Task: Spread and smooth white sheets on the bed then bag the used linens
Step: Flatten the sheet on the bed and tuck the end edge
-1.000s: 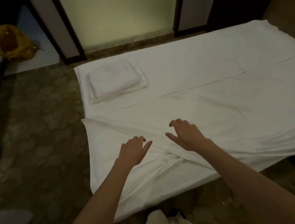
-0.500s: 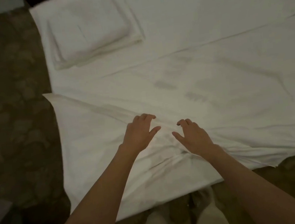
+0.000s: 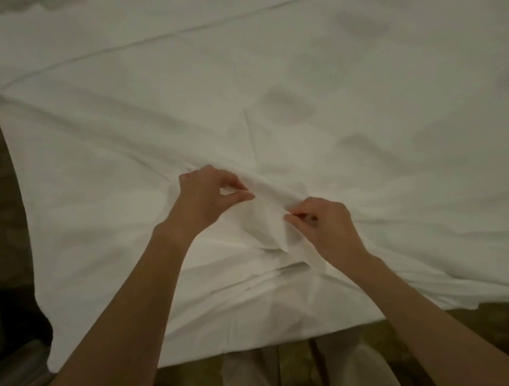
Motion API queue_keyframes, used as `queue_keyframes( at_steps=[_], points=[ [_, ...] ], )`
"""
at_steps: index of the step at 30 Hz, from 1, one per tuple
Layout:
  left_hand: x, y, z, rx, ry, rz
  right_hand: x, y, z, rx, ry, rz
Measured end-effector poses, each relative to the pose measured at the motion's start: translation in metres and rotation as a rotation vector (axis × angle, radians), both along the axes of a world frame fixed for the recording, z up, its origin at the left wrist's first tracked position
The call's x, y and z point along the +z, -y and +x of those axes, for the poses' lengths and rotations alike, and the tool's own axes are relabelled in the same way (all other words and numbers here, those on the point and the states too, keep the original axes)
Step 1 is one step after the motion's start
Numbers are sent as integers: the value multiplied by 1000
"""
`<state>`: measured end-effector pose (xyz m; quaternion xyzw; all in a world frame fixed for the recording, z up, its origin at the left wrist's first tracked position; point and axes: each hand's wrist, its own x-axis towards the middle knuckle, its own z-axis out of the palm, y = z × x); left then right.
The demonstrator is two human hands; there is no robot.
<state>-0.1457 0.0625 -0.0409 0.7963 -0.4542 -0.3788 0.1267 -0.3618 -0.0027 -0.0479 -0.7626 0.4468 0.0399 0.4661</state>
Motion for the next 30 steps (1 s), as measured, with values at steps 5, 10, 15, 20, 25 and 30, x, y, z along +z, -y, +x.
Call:
queue_keyframes(
  at_steps=[5, 10, 15, 20, 25, 30],
  points=[
    [4, 62, 5, 81, -98, -59, 11, 77, 6, -121, 21, 76],
    [2, 130, 12, 241, -132, -268, 18, 174, 40, -178, 83, -66],
    [-11, 190, 48, 375, -80, -341, 22, 258, 96, -1, 54, -297],
    [-43, 228, 82, 381, 53, -239, -6, 314, 141, 122, -25, -423],
    [-57, 241, 100, 374, 233, -162, -48, 313, 145, 93, 20, -447],
    [-63, 253, 108, 371, 330, -264, -48, 326, 156, 70, 60, -555]
  ],
)
